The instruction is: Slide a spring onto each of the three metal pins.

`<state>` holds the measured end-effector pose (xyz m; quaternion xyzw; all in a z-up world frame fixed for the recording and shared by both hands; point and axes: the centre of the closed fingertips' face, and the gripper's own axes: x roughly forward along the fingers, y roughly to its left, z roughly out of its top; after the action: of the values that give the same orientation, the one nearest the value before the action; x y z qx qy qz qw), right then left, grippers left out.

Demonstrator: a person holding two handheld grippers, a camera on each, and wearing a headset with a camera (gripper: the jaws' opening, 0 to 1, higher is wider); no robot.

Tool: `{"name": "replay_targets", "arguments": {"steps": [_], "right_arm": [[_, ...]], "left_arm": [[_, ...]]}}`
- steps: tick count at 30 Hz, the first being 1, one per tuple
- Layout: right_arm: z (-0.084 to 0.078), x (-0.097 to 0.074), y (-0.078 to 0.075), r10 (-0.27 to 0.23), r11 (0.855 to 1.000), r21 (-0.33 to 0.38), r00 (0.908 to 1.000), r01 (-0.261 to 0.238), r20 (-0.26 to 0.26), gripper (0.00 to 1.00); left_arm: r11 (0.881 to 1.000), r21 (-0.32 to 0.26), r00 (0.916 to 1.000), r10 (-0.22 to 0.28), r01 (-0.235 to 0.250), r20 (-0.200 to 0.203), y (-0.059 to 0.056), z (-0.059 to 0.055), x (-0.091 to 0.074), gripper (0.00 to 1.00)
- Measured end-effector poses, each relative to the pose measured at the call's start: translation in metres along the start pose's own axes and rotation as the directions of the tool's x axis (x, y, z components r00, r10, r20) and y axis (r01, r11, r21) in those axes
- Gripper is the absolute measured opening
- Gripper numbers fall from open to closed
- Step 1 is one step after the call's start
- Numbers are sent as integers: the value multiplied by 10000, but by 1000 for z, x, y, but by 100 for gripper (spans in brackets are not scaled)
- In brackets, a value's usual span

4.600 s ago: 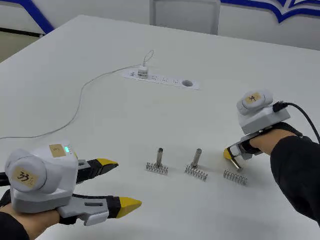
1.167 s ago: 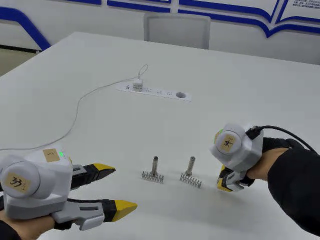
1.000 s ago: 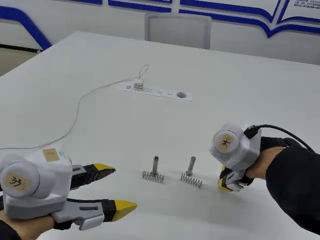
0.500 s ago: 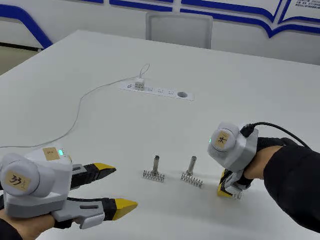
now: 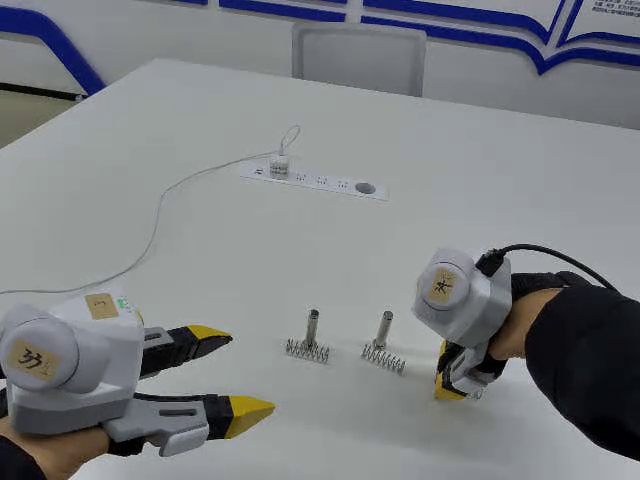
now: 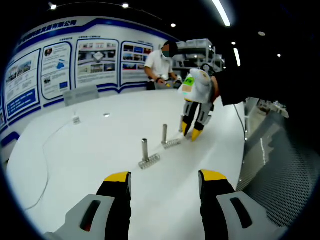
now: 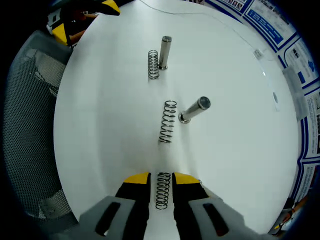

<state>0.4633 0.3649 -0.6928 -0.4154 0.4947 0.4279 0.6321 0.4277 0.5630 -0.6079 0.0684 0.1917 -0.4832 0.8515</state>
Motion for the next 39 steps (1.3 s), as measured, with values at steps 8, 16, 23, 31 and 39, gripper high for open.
{"name": "replay_targets", "arguments": {"steps": [8,16,23,31,39], "right_arm": [[0,1,2,259,9995,-165,9996,-261,-117,13],[0,-8,-1,-69,9997,235,9994,61,334,12],[5,-28,-4,-597,9960,731,9915,515,1155,12],[2,-40,-5,-1024,9881,1314,9794,800,1739,12],[-1,-51,-8,-1351,9749,2039,9657,895,2218,12]], "left_arm": [[10000,-35,10000,27,-27,6,1,-1,-1,55],[10000,3,10000,14,-14,-3,1,0,-1,55],[9999,86,10000,-54,54,-16,-1,1,1,55],[9999,136,10000,-67,67,6,-2,3,0,55],[9997,232,9999,-126,126,-29,-3,4,2,55]]}}
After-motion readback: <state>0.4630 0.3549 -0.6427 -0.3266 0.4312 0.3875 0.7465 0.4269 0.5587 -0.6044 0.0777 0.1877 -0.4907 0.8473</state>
